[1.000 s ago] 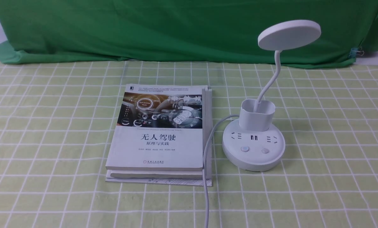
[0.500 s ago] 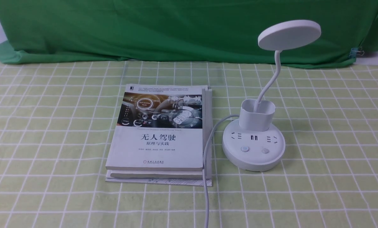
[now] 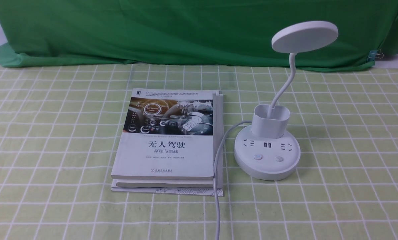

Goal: Turn on the table lamp on the green coffee tablecloth with your hand.
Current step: 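Press the button on the base of the white desk lamp with the right gripper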

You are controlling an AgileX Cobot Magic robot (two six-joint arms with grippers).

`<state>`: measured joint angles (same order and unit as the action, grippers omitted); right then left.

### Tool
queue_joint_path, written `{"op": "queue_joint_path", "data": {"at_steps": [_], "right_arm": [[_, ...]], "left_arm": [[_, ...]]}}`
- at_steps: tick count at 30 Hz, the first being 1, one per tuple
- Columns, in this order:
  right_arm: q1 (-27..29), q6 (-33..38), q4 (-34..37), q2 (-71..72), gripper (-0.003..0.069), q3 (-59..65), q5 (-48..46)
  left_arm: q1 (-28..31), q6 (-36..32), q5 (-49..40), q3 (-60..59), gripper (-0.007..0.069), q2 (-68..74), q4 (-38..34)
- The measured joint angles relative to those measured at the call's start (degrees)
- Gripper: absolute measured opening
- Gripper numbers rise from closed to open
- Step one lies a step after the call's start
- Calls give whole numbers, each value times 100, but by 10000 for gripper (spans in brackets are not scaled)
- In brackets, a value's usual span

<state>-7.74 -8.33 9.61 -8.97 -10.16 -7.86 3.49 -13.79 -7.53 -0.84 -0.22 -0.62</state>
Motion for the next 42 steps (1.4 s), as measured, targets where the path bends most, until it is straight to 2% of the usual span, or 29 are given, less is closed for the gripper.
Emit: {"op": "queue_joint_path", "data": {"at_steps": [6,7,8,11,16,19,23,30,42], "right_arm": [[-406,1032,0,-2289,33,-2159,-2740],[-416,1058,0,-2463,33,-2284,-2829],[-443,1276,0,-3136,33,-2728,-3527],[-450,1565,-6,-4266,33,-3355,-4262],[-679,1710,-40,-5720,29,-3949,-4465],[-1152,1826,-73,-6537,29,-4317,-4273],[-1502,1967,-61,-7533,29,-4866,-4045],[-1536,2076,-69,-9101,31,-5900,-3945],[-1536,2111,-177,-9910,31,-6663,-3891]], "left_arm": [[0,0,0,0,240,0,0],[0,0,0,0,240,0,0],[0,0,0,0,240,0,0],[0,0,0,0,240,0,0],[0,0,0,0,240,0,0],[0,0,0,0,240,0,0],[0,0,0,0,240,0,0],[0,0,0,0,241,0,0],[0,0,0,0,241,0,0]]}}
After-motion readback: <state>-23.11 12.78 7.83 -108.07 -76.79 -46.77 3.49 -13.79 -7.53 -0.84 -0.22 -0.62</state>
